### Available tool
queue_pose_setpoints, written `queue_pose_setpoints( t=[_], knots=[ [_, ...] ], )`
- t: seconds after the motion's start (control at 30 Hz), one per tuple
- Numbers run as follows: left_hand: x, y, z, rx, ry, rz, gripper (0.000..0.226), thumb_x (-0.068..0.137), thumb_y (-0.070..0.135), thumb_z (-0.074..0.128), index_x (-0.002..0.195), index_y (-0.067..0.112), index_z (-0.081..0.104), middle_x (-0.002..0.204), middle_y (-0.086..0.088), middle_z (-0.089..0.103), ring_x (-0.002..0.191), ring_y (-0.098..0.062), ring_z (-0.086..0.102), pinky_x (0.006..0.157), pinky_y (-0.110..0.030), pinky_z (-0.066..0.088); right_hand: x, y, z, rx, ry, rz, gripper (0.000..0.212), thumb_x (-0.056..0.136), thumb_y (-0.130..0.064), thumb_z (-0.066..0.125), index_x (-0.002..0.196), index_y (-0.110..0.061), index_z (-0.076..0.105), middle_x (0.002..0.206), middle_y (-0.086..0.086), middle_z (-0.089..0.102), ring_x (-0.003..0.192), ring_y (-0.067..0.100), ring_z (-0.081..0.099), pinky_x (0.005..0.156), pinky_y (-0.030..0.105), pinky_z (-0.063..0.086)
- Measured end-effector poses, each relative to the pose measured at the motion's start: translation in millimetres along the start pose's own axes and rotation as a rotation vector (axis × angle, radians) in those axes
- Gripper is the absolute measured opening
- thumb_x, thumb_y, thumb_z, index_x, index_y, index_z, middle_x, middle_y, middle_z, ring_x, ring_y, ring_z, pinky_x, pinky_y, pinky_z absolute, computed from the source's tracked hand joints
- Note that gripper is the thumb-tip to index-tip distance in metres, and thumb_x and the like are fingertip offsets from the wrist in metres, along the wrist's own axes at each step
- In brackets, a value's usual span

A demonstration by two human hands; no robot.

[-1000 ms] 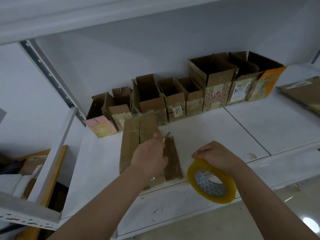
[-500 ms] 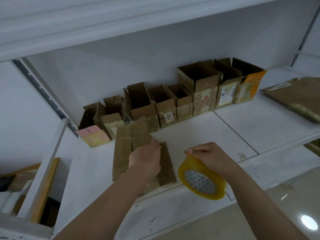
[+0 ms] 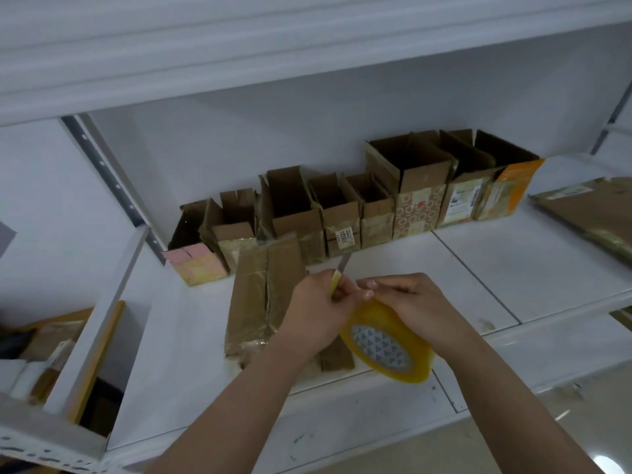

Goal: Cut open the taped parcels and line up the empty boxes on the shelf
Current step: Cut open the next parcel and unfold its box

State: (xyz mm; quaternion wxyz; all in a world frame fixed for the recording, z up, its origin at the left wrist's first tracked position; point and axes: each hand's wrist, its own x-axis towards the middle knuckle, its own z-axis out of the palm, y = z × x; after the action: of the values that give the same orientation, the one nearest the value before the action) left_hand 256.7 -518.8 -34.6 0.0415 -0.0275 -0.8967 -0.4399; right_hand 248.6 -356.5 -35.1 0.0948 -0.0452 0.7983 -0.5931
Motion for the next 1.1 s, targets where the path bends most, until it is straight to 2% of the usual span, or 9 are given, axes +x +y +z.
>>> queue_pose_setpoints(
  t=[0.1, 0.13, 0.23, 0.33, 0.5, 0.63, 0.8, 0.93, 1.1],
  knots=[
    [1, -3, -1, 0.068, 0.012, 0.035, 0.027, 0.088, 0.03, 0.069, 0.067, 0.027, 0.052, 0.064, 0.011, 0.052, 0.063, -0.004, 0.051, 0.053, -0.011, 0.035, -2, 0, 2, 0.014, -0.032, 0.026, 0.019, 0.095, -0.035, 0.059, 0.107, -0.033, 0.074, 0.104, -0.008, 0.074, 0.096, 0.01, 0.069, 0.088, 0.028, 0.055],
    [1, -4, -2, 0.07, 0.029, 0.04, 0.026, 0.089, 0.028, 0.068, 0.069, 0.025, 0.052, 0.066, 0.01, 0.053, 0.065, -0.007, 0.052, 0.053, -0.012, 0.035, -3, 0, 1, 0.014, -0.056, 0.064, 0.028, 0.092, -0.043, 0.061, 0.116, -0.032, 0.069, 0.109, -0.004, 0.072, 0.096, 0.012, 0.068, 0.085, 0.027, 0.054],
    [0, -3, -3, 0.026, 0.083, 0.05, 0.023, 0.091, 0.025, 0.066, 0.074, 0.019, 0.051, 0.07, 0.004, 0.054, 0.066, -0.009, 0.051, 0.054, -0.014, 0.037, -3, 1, -1, 0.022, -0.094, 0.184, 0.079, 0.065, -0.066, 0.062, 0.136, -0.036, 0.049, 0.114, 0.001, 0.066, 0.097, 0.016, 0.065, 0.087, 0.032, 0.053],
    [-1, 4, -4, -0.04, 0.127, 0.05, 0.024, 0.091, 0.023, 0.066, 0.072, 0.017, 0.052, 0.071, 0.002, 0.054, 0.065, -0.008, 0.05, 0.055, -0.013, 0.038, -2, 2, 6, 0.028, 0.028, 0.162, 0.085, 0.059, -0.077, 0.053, 0.129, -0.03, 0.054, 0.112, 0.002, 0.067, 0.095, 0.016, 0.067, 0.088, 0.036, 0.056],
    [-2, 16, -2, -0.374, 0.093, -0.146, 0.025, 0.089, 0.021, 0.07, 0.068, 0.013, 0.057, 0.063, 0.001, 0.053, 0.062, -0.014, 0.051, 0.059, -0.026, 0.04, 2, 6, 15, -0.172, 0.299, 0.003, 0.069, 0.07, -0.082, 0.042, 0.115, -0.033, 0.058, 0.081, -0.003, 0.068, 0.076, 0.014, 0.066, 0.076, 0.039, 0.056],
    [-9, 22, 2, -0.491, 0.127, -0.151, 0.022, 0.088, 0.02, 0.07, 0.077, 0.003, 0.061, 0.056, 0.006, 0.054, 0.052, -0.007, 0.047, 0.053, -0.021, 0.038, 4, 2, 14, -0.298, 0.407, -0.053, 0.058, 0.074, -0.077, 0.037, 0.112, -0.037, 0.054, 0.056, -0.004, 0.051, 0.06, 0.01, 0.056, 0.056, 0.027, 0.037],
    [-16, 19, 2, -0.219, 0.089, 0.002, 0.015, 0.086, 0.025, 0.073, 0.079, 0.014, 0.067, 0.065, 0.009, 0.064, 0.059, 0.0, 0.058, 0.059, -0.017, 0.044, 13, 14, 10, -0.29, 0.521, -0.056, 0.035, 0.089, -0.062, 0.052, 0.112, -0.035, 0.054, 0.053, -0.004, 0.049, 0.055, 0.008, 0.053, 0.054, 0.027, 0.034],
    [-20, 15, -8, -0.21, -0.088, -0.048, 0.008, 0.091, 0.026, 0.067, 0.089, 0.022, 0.073, 0.087, 0.004, 0.074, 0.084, -0.012, 0.068, 0.076, -0.029, 0.052, 24, 28, 4, -0.418, 0.573, -0.023, 0.03, 0.093, -0.057, 0.049, 0.109, -0.033, 0.053, 0.061, -0.004, 0.055, 0.06, 0.012, 0.056, 0.054, 0.026, 0.032],
    [-26, 2, -49, -0.227, 0.022, -0.079, 0.009, 0.095, 0.034, 0.06, 0.091, 0.033, 0.068, 0.085, 0.012, 0.074, 0.068, -0.008, 0.065, 0.057, -0.011, 0.046, 35, 45, -9, -0.604, 0.616, -0.005, 0.029, 0.094, -0.053, 0.051, 0.111, -0.029, 0.055, 0.072, -0.005, 0.064, 0.068, 0.023, 0.061, 0.056, 0.026, 0.036]
  ],
)
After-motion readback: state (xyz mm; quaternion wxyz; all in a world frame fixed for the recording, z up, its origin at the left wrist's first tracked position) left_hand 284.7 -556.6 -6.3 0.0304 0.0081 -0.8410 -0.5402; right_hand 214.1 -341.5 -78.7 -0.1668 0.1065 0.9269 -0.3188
